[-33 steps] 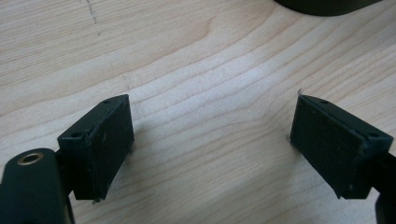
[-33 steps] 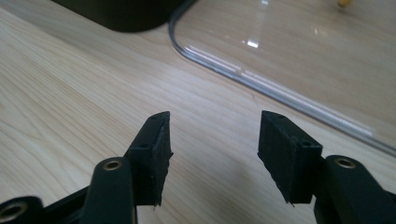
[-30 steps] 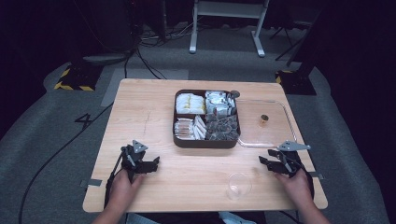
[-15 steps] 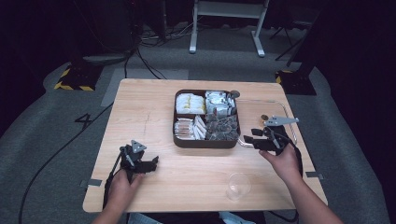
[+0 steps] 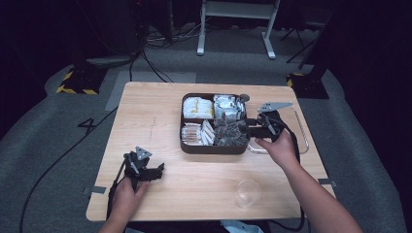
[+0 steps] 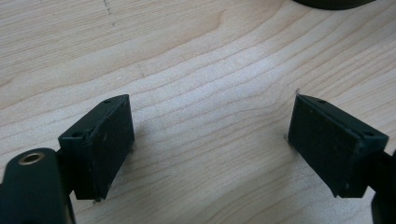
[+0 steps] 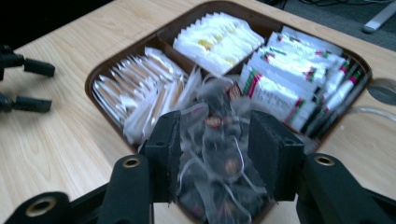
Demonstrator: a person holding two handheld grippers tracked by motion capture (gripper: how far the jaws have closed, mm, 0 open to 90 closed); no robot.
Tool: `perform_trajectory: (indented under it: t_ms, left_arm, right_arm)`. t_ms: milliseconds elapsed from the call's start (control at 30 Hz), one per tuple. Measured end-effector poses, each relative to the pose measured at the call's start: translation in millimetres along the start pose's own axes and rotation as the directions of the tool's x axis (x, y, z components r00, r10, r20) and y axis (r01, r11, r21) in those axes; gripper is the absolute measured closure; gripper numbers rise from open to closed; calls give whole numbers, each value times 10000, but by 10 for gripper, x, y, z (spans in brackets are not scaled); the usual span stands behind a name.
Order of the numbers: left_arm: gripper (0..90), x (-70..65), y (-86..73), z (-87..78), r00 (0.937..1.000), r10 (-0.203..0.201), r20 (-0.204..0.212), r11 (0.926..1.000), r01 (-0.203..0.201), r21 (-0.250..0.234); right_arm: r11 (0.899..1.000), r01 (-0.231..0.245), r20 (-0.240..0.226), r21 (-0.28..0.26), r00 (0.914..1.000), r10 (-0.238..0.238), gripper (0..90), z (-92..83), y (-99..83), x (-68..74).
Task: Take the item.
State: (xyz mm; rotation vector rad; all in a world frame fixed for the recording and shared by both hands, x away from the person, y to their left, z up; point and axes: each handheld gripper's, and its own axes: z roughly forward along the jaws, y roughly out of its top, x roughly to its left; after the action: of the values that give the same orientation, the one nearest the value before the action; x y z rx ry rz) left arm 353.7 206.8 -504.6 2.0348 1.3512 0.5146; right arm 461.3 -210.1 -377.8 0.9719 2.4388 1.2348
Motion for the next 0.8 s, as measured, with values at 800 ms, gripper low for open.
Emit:
perform_trajectory:
  t_ms: [800]
  left_arm:
    - [145, 22, 67, 61, 10000, -20, -53, 10000, 20, 14]
  right_arm:
    - [9983, 216, -130, 550, 9997, -209, 598, 815, 773, -112]
